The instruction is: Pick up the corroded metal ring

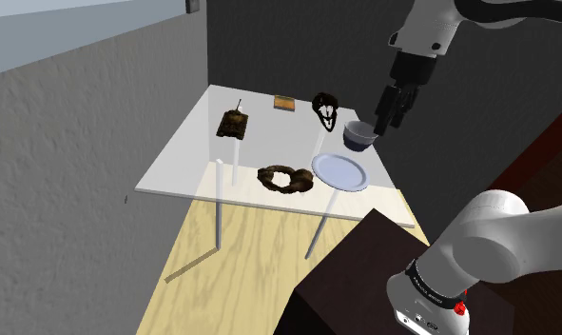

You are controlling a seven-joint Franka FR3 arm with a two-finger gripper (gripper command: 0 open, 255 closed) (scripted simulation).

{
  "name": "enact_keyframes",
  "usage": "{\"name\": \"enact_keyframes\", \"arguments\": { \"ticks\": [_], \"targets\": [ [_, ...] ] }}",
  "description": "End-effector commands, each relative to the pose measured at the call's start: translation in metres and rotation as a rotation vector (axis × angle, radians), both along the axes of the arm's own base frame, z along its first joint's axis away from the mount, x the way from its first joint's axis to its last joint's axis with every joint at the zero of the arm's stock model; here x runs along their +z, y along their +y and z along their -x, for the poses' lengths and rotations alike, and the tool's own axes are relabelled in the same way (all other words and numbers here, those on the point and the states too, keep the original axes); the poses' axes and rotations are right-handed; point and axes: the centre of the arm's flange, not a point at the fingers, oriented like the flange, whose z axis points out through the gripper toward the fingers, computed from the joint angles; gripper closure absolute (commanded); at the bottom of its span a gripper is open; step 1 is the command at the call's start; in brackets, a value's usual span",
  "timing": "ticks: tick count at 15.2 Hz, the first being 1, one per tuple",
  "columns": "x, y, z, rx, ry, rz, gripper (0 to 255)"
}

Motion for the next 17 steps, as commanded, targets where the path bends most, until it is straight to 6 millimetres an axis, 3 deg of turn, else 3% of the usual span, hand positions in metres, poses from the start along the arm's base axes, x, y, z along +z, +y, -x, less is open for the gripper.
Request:
{"name": "enact_keyframes", "arguments": {
  "ticks": [1,17],
  "targets": [
    [0.000,0.000,0.000,0.000,0.000,0.000,0],
    [-0.164,-0.061,-0.111,0.013,-0.056,-0.027,0]
  ]
}}
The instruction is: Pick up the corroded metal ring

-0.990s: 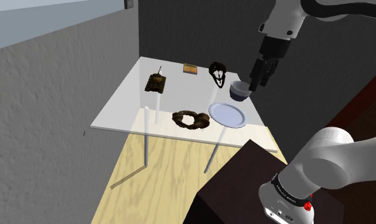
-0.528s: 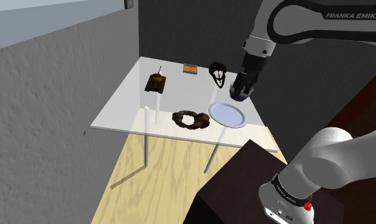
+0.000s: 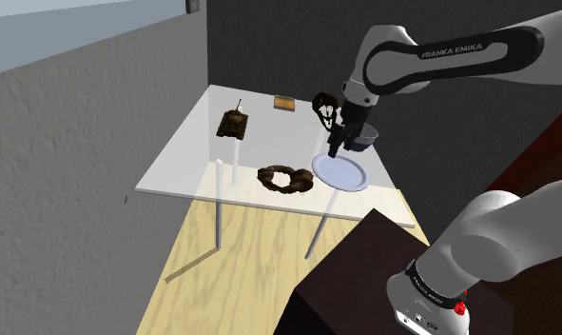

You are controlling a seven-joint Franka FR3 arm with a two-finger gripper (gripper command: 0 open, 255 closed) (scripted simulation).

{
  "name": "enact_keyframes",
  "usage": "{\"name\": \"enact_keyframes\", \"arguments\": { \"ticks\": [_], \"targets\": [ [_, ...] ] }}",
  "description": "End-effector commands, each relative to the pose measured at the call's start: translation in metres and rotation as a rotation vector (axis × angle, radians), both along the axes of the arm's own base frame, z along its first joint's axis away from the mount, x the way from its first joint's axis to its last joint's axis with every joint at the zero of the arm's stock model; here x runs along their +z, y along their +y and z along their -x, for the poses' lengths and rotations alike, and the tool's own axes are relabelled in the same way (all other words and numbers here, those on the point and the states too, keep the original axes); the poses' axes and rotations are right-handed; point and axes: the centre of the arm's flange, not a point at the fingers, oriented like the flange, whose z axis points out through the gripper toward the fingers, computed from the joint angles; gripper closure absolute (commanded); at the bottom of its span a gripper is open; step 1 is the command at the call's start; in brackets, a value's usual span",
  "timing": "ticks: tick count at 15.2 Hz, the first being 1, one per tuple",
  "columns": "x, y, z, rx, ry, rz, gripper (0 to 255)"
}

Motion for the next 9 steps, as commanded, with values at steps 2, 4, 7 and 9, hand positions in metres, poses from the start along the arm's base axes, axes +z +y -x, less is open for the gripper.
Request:
{"name": "enact_keyframes", "arguments": {
  "ticks": [2,4,7,9],
  "targets": [
    [-0.033,-0.012,-0.024,0.002,-0.013,-0.004,0],
    [-0.053,-0.020,-0.039,0.004,-0.020,-0.008,0],
    [-0.083,-0.030,-0.062,0.006,-0.030,-0.013,0],
    [-0.103,-0.037,-0.077,0.008,-0.037,-0.016,0]
  ]
}}
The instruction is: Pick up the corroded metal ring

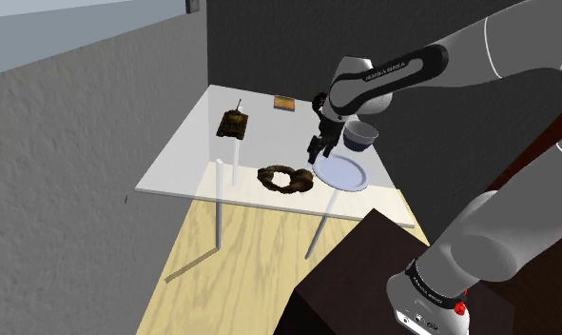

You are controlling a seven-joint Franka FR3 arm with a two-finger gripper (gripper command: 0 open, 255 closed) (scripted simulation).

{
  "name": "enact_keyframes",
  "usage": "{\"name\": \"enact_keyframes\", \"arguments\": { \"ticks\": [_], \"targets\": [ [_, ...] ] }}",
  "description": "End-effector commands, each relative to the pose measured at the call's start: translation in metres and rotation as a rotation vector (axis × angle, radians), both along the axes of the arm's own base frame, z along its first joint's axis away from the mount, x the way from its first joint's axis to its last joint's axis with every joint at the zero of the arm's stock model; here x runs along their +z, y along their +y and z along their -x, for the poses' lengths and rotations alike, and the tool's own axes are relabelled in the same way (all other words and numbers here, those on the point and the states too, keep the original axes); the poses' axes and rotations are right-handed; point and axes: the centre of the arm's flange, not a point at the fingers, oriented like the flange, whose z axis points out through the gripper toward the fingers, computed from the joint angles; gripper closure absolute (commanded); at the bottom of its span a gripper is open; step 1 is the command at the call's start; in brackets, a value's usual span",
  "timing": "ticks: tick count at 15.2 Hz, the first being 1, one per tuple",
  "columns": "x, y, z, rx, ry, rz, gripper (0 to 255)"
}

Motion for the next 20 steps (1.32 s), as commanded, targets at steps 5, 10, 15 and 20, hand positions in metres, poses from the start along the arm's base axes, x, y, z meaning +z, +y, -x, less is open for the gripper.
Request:
{"name": "enact_keyframes", "arguments": {
  "ticks": [5,10,15,20],
  "targets": [
    [-0.063,-0.021,-0.045,0.005,-0.022,-0.009,0],
    [-0.112,-0.038,-0.084,0.009,-0.039,-0.017,0],
    [-0.150,-0.046,-0.107,0.012,-0.049,-0.022,0],
    [-0.176,-0.046,-0.107,0.012,-0.049,-0.022,0]
  ]
}}
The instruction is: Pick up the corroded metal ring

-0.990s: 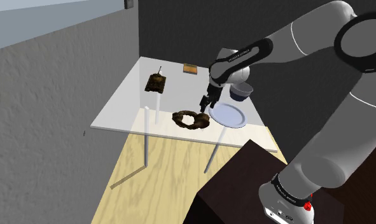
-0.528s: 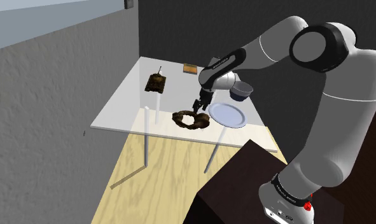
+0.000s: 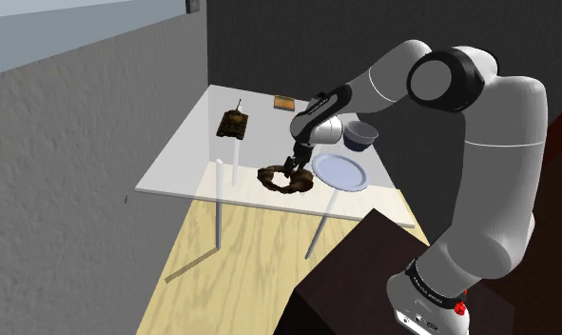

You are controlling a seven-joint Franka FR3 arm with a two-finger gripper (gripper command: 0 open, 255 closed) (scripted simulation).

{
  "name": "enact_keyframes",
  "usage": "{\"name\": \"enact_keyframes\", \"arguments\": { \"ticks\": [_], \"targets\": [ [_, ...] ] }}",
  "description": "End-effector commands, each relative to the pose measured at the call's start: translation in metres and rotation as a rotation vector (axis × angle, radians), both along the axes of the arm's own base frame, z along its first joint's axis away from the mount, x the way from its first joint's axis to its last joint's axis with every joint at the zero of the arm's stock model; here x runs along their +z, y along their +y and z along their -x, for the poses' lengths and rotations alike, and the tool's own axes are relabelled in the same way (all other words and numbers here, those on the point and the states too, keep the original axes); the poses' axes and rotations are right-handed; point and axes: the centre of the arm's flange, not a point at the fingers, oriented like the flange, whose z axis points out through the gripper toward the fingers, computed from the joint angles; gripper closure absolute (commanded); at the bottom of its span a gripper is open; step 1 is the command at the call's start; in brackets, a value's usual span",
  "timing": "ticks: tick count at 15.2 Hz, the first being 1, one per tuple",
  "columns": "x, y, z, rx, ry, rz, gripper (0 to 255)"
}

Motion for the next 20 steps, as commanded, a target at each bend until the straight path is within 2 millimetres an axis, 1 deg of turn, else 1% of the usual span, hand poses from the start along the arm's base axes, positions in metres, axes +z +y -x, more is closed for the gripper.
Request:
{"name": "enact_keyframes", "arguments": {
  "ticks": [1,2,3,12,20],
  "targets": [
    [-0.008,0.000,0.001,0.000,0.000,0.000,0],
    [-0.008,0.000,0.001,0.000,0.000,0.000,0],
    [-0.008,0.000,0.000,0.000,0.000,0.000,255],
    [-0.008,0.000,0.001,0.000,0.000,0.000,255],
    [0.034,0.000,0.001,0.000,0.000,0.000,255]
  ]
}}
